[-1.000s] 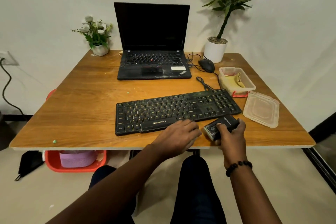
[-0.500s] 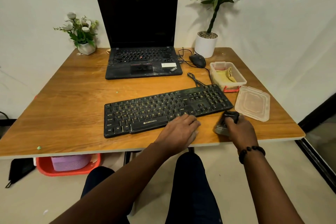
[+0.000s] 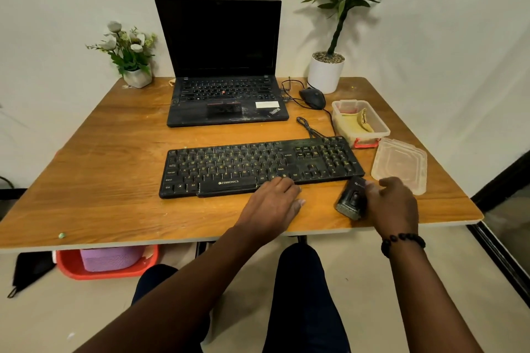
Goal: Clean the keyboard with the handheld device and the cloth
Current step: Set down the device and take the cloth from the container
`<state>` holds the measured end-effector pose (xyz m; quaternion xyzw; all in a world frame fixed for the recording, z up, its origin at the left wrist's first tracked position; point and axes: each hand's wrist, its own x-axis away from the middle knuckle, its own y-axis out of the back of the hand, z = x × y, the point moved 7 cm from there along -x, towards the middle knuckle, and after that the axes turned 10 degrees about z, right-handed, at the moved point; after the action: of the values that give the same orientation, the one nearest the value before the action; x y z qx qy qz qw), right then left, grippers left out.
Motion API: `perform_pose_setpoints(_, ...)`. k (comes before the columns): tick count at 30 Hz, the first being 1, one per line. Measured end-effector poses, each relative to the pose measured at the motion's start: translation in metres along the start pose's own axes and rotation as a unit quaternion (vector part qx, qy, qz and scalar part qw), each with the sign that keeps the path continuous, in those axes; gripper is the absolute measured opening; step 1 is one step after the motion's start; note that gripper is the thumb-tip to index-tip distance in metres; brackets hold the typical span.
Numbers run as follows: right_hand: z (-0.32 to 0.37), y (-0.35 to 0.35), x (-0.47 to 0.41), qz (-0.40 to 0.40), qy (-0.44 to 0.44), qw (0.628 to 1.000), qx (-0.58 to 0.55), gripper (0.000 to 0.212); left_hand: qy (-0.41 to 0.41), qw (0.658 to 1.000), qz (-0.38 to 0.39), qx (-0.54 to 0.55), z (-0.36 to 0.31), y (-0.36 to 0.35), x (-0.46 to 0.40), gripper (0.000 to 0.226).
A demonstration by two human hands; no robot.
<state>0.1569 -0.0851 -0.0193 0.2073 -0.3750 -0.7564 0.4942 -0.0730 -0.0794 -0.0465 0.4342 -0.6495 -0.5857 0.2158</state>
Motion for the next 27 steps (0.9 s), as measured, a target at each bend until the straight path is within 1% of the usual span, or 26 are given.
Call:
perform_pose_setpoints(5, 0.049, 0.027, -0.039, -0.067, 0.098, 0.993, 0.004, 0.027, 0.003, 1.000, -0.015, 0.006, -0.001, 0.009, -0.009, 0.030)
perform_pose_setpoints(7, 0.069, 0.030, -0.066, -0.067, 0.123, 0.990, 0.033, 0.028, 0.010, 0.999, -0.026, 0.015, -0.001, 0.017, -0.019, 0.028)
perform_pose_setpoints(11, 0.100, 0.019, -0.118, -0.035, 0.158, 0.978, 0.129, 0.034, 0.025, 0.999, -0.033, 0.028, 0.004, 0.029, -0.047, 0.028)
perform_pose_setpoints(13, 0.110, 0.009, -0.140, -0.009, 0.172, 0.971, 0.168, 0.038, 0.036, 0.998, -0.032, 0.031, 0.008, 0.031, -0.062, 0.028)
perform_pose_setpoints(15, 0.115, -0.003, -0.162, 0.033, 0.178, 0.958, 0.224, 0.041, 0.051, 0.998, -0.027, 0.029, 0.013, 0.029, -0.077, 0.030)
perform_pose_setpoints(17, 0.115, -0.019, -0.179, 0.090, 0.184, 0.935, 0.289, 0.043, 0.065, 0.997, -0.029, 0.031, 0.017, 0.028, -0.089, 0.032)
perform_pose_setpoints(19, 0.113, -0.032, -0.191, 0.131, 0.188, 0.912, 0.340, 0.044, 0.073, 0.996, -0.030, 0.032, 0.020, 0.025, -0.101, 0.033)
perform_pose_setpoints(22, 0.106, -0.045, -0.204, 0.174, 0.171, 0.900, 0.361, 0.048, 0.087, 0.995, -0.027, 0.039, 0.028, 0.021, -0.115, 0.035)
perform_pose_setpoints(24, 0.102, -0.050, -0.210, 0.204, 0.152, 0.897, 0.361, 0.055, 0.096, 0.994, -0.030, 0.048, 0.034, 0.020, -0.121, 0.035)
perform_pose_setpoints(27, 0.099, -0.054, -0.217, 0.255, 0.133, 0.881, 0.376, 0.069, 0.104, 0.993, -0.029, 0.051, 0.043, 0.016, -0.124, 0.035)
